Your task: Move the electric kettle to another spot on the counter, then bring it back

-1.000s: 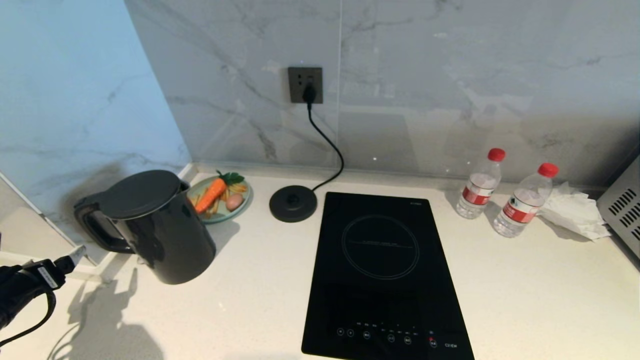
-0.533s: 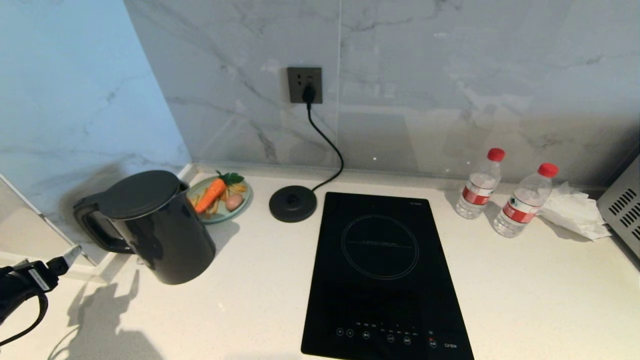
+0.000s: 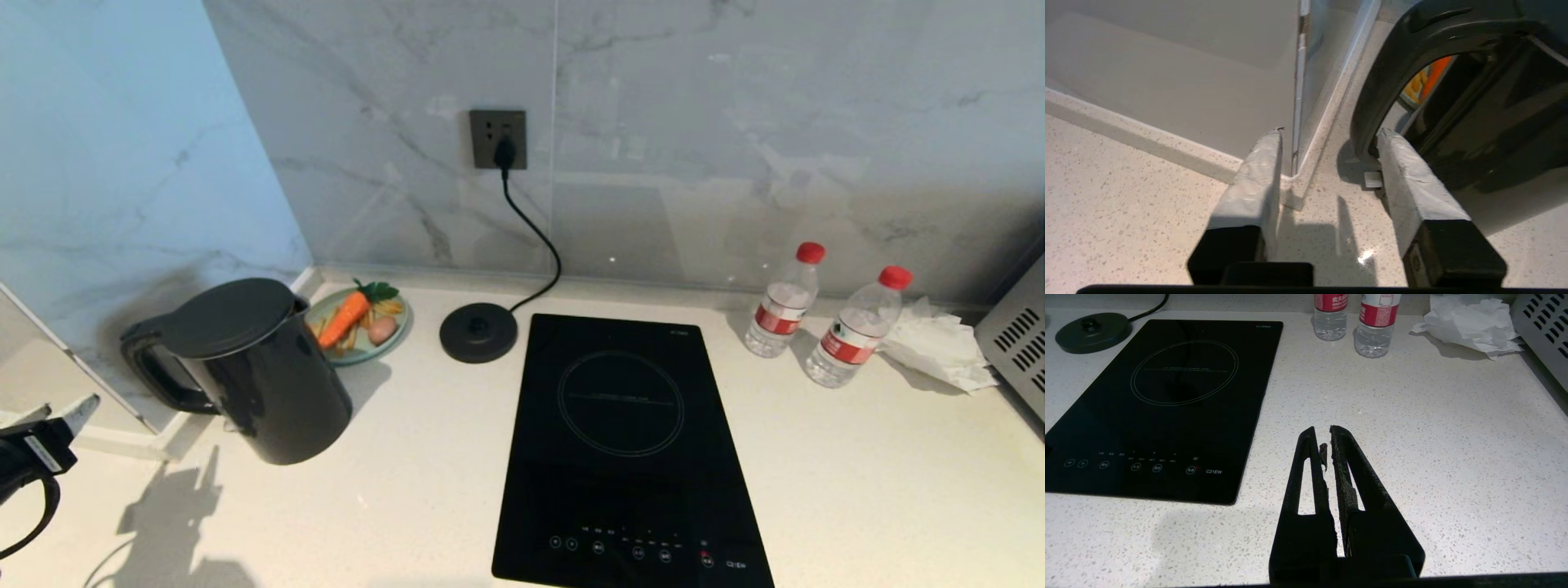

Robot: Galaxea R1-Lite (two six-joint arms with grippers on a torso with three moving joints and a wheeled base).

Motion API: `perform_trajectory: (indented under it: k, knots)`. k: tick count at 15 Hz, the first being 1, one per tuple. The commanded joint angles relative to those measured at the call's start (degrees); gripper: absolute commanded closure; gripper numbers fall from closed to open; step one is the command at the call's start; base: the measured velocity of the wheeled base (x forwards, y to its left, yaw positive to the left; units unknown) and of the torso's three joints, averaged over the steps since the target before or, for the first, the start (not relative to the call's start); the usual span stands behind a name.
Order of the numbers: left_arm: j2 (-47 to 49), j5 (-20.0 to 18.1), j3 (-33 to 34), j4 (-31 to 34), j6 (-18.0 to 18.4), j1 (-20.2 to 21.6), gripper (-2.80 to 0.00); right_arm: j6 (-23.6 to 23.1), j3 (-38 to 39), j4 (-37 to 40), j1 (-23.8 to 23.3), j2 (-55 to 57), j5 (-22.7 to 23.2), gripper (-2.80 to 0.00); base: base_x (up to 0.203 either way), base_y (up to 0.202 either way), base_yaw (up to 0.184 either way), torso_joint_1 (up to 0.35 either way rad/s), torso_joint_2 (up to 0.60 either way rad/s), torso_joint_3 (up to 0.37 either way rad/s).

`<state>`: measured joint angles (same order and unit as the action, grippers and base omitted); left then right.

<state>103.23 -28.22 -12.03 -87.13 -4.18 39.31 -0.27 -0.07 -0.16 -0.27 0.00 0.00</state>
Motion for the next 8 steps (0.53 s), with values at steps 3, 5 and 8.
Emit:
perform_trajectory:
  k: [3,5,8]
  knots:
    - [-5.7,-0.1,1.6,-0.5,0.0,-2.3,0.00,0.0,0.0,0.0,0.0,0.0,0.0,0.00,0.000,0.000,0.000,0.000,0.00,0.000]
    - [-10.2,-0.1,0.9,2.2,-0.5,-2.9,0.00,0.0,0.0,0.0,0.0,0.0,0.0,0.00,0.000,0.000,0.000,0.000,0.00,0.000]
    - [-21.1,-0.1,-3.4,15.2,-4.4,-4.9,0.00,0.0,0.1,0.0,0.0,0.0,0.0,0.00,0.000,0.000,0.000,0.000,0.00,0.000]
